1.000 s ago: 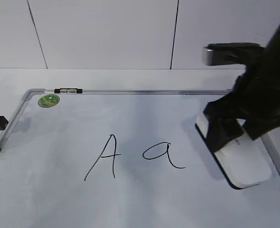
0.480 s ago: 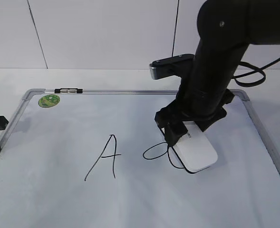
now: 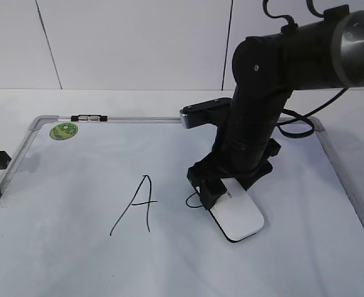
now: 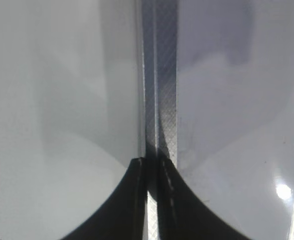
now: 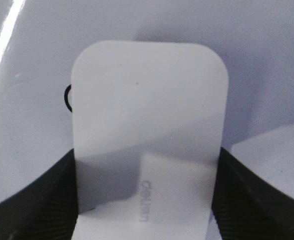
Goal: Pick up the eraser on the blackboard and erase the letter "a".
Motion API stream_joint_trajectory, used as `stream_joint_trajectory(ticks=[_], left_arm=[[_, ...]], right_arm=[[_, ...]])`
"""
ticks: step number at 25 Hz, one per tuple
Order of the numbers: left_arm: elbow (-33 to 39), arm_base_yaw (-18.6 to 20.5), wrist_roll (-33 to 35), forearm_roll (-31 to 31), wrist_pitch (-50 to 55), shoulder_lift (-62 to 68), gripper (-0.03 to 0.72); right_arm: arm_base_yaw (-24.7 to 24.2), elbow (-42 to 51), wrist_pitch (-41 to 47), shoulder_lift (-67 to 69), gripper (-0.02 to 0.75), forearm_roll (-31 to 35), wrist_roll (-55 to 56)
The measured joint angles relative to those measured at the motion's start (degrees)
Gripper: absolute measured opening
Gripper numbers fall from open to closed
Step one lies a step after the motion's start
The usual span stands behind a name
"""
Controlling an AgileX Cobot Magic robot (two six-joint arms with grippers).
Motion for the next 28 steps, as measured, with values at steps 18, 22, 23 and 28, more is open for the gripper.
stream_joint_trajectory(ticks=[18,22,23,28], left_arm=[[0.0,0.0,0.0,0.0,0.0,0.0,0.017],[0.0,0.0,0.0,0.0,0.0,0.0,0.017],[0.0,0.0,0.0,0.0,0.0,0.0,0.017],[0.0,0.0,0.0,-0.1,-0.1,0.0,0.017]], right_arm=[[5.5,-7.81,1.92,6.32,0.556,-1.11,-2.5],[5.4,-7.81,1.93,6.32,0.556,-3.89,0.63],[5.4,-7.81,1.93,6.32,0.556,-4.71,1.77],[3.16,-7.81,1.48,6.32,0.556,-5.66,4.26]])
